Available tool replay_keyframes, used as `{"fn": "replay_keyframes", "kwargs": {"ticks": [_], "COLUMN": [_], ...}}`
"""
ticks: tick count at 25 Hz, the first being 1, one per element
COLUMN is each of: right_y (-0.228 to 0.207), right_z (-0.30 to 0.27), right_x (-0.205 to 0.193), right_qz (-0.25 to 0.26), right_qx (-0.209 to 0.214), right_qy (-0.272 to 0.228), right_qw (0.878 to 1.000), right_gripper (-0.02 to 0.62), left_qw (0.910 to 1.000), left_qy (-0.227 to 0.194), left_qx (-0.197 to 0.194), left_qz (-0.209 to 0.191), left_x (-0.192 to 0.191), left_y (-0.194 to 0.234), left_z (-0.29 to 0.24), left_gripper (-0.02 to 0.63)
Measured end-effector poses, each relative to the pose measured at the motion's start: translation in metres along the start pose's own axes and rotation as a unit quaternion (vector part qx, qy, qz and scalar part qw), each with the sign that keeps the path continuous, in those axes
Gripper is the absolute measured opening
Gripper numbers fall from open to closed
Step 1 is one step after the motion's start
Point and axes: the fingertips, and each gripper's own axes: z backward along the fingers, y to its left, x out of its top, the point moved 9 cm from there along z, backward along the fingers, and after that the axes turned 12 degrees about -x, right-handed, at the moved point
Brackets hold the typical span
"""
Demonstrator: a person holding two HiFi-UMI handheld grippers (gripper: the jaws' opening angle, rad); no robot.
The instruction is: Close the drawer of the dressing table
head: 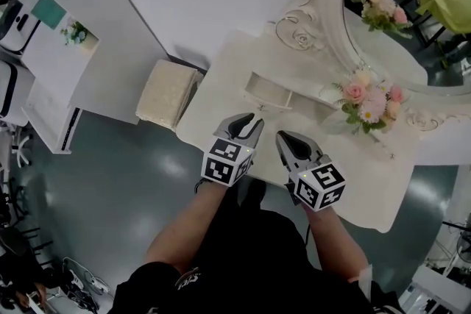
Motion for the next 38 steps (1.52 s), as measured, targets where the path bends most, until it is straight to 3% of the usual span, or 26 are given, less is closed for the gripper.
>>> {"fn": "replay_keyframes", "kwargs": {"ticks": [14,18,26,34,38], "right_y": [-0.013,-0.018,-0.021,-0.023,-0.024], "right_z": [-0.024,-0.022,-0.021,-0.023,-0.024], "right_x": [-0.008,-0.013,-0.020,-0.018,-0.018], "right_qz": [-0.020,-0.029,-0.037,-0.042,-0.045], "right_qx": [-0.024,-0.033,-0.041,-0.049,-0.052], "right_qy": [0.011,0.017,0.026,0.030,0.030], "right_qw": [0.999,0.999,0.998,0.997,0.997], "right_gripper": [-0.005,-0.005,-0.005,-0.005,-0.005], "left_qw": [0.9970,0.9956,0.9950,0.9929,0.9922], "left_qy": [0.069,0.089,0.099,0.116,0.121], "left_qx": [-0.034,-0.029,-0.014,-0.027,-0.031], "left_qz": [0.006,0.004,0.006,0.004,0.006], "left_x": [-0.031,-0.039,-0.041,-0.044,-0.043], "left_y": [0.042,0.049,0.059,0.061,0.060], "left_z": [-0.055,-0.066,-0.076,-0.085,-0.086], "left_gripper": [0.121,0.124,0.127,0.129,0.098]}}
